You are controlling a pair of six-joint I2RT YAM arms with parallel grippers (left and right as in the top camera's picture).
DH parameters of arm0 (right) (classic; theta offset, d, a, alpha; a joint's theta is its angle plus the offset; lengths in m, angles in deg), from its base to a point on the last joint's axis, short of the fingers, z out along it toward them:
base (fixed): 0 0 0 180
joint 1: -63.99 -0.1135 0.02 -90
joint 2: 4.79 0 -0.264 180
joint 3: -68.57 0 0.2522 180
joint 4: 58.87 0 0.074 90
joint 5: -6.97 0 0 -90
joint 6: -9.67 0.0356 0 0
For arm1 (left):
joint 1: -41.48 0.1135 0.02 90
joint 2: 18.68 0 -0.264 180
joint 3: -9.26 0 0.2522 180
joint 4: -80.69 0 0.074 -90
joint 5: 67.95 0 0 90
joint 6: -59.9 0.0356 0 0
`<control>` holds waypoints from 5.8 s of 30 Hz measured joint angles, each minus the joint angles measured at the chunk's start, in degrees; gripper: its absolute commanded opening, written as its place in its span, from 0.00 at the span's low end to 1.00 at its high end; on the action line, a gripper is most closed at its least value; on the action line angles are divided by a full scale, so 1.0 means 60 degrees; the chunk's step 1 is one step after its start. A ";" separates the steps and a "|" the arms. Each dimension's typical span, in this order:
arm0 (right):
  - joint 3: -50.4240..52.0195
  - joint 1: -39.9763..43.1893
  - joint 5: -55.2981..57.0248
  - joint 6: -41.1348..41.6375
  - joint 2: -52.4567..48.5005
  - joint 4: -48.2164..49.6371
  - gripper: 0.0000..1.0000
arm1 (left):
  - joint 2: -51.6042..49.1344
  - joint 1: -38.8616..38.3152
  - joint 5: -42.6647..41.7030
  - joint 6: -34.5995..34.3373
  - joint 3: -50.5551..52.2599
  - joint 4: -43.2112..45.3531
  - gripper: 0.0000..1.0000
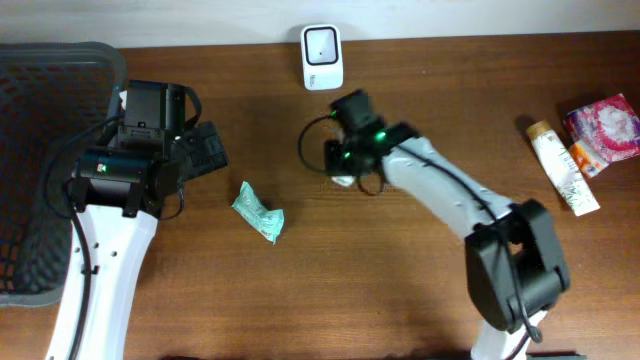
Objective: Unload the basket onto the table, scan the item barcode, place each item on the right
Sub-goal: 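Lift the green packet and hold it before the scanner, then carry the green packet to the right edge and release it, then grasp the mint-green pouch on the table with the right gripper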
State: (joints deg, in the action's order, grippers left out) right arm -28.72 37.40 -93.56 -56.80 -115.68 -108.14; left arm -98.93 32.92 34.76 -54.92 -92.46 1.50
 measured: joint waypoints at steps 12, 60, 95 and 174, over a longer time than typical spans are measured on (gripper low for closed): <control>0.0503 0.2379 -0.6237 -0.1191 -0.1942 0.0408 0.20 | 0.0000 0.0000 0.0000 0.0000 0.0000 -0.0004 0.99; -0.0954 0.3326 -1.2903 0.6087 -0.1927 0.8710 0.04 | 0.0000 0.0000 0.0000 0.0000 0.0000 0.0000 0.99; -0.5351 0.1315 0.2240 -0.7963 -0.4932 0.6688 0.04 | 0.0000 0.0000 0.0000 0.0000 0.0000 0.0000 0.99; -0.6575 0.1523 -0.9147 -0.4597 -0.5297 -0.4401 0.09 | 0.0000 0.0000 -0.0004 0.0000 0.0000 0.0000 0.99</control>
State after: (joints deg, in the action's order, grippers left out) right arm -68.17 46.54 -148.44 -84.38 -147.46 -134.54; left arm -98.93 32.92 34.74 -54.92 -92.46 1.50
